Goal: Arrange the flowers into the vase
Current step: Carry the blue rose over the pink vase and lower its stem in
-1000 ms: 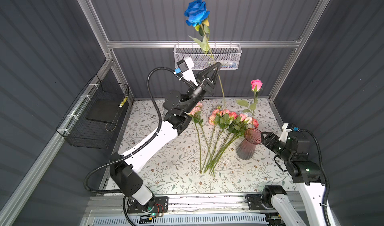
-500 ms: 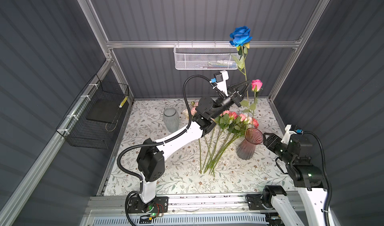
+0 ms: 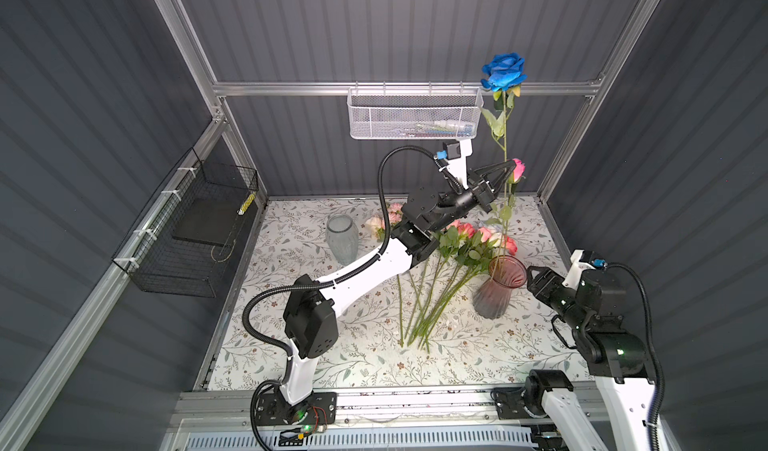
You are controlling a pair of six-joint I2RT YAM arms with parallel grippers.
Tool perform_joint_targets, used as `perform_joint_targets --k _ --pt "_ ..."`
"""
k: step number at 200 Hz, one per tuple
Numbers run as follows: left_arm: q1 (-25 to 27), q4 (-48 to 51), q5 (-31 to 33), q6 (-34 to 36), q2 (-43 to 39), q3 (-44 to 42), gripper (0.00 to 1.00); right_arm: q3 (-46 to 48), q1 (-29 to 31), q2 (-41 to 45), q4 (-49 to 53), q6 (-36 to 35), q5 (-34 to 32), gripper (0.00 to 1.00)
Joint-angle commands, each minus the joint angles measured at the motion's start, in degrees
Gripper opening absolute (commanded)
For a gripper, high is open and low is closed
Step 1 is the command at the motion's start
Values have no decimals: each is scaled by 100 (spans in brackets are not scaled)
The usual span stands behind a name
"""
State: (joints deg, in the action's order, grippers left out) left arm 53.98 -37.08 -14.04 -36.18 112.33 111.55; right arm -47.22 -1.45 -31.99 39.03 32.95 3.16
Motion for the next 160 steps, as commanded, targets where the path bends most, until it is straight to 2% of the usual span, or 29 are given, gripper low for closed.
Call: perform_joint_targets --k 1,38,75,136,160 --pt "17 908 -397 406 -354 390 0 86 7 -2 2 -59 -11 64" --pt "18 621 -332 434 -214 379 0 84 7 -53 -43 -25 63 64" --pt "17 302 -426 270 171 810 0 58 5 -39 -11 -66 0 64" --pt "26 -513 -319 -119 654 853 0 41 5 -69 -27 -98 -15 64" --pt "29 -409 -346 -197 755 1044 0 38 5 -67 -19 -114 -57 64"
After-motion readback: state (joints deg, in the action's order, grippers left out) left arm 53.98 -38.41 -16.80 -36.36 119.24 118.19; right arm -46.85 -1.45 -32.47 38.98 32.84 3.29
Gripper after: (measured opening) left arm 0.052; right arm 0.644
